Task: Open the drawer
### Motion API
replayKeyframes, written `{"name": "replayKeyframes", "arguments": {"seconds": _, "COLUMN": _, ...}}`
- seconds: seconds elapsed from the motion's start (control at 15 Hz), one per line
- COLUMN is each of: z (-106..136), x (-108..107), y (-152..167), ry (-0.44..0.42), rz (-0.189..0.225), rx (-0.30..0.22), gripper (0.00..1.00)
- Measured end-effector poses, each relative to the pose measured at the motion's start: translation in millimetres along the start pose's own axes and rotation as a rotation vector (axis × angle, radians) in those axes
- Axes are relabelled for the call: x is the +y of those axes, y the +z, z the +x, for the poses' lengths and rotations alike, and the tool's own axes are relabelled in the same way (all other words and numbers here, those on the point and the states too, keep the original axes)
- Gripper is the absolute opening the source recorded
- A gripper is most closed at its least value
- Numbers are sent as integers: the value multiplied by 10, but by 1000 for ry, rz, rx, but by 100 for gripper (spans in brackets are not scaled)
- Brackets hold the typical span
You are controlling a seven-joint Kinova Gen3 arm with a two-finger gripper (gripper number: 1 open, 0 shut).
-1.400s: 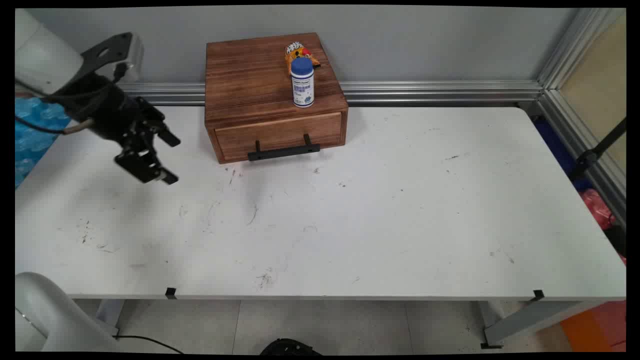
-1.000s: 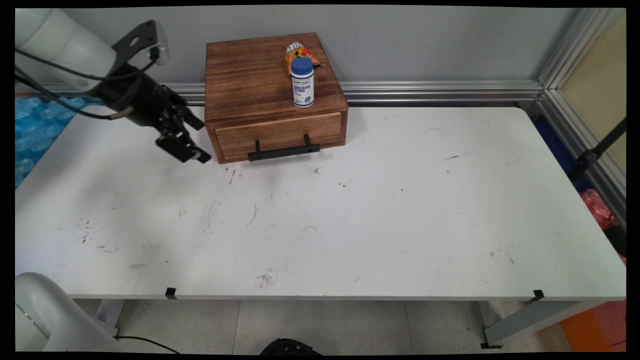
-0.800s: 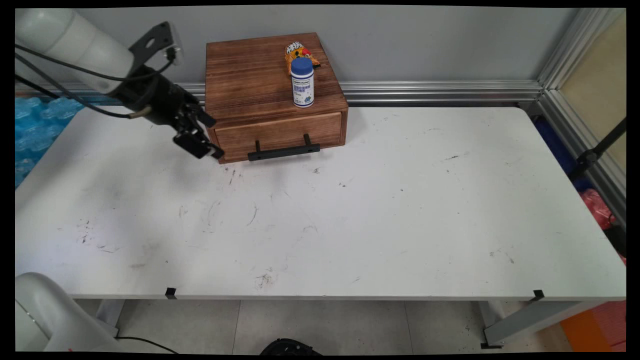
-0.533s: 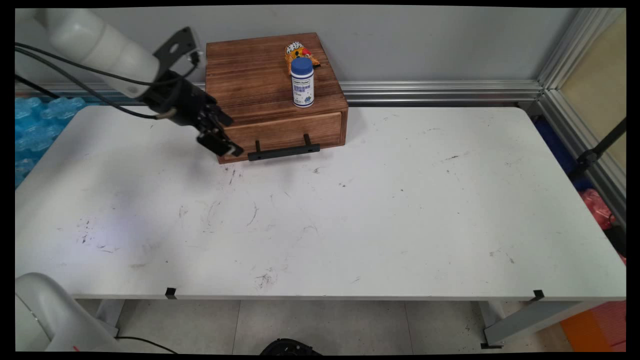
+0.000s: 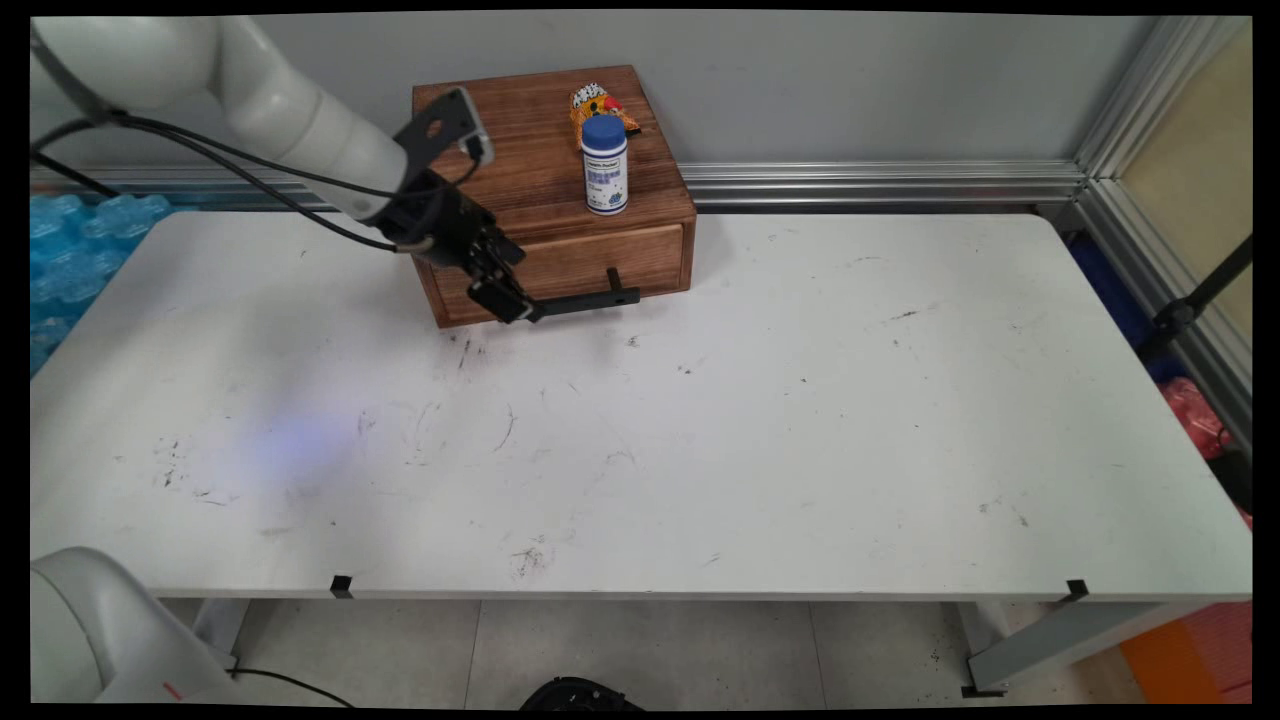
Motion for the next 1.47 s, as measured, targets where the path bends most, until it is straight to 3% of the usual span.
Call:
{"name": "replayKeyframes", "arguments": {"seconds": 0.93, "z": 123, "x": -34, "y": 681, "ry": 32, "rz": -18, "rx": -53, "gripper": 100}}
{"name": "replayKeyframes", "arguments": {"seconds": 1.47, "z": 131, "x": -39, "y": 875, "ry": 47, "rz": -33, "rx": -83, "gripper": 100}}
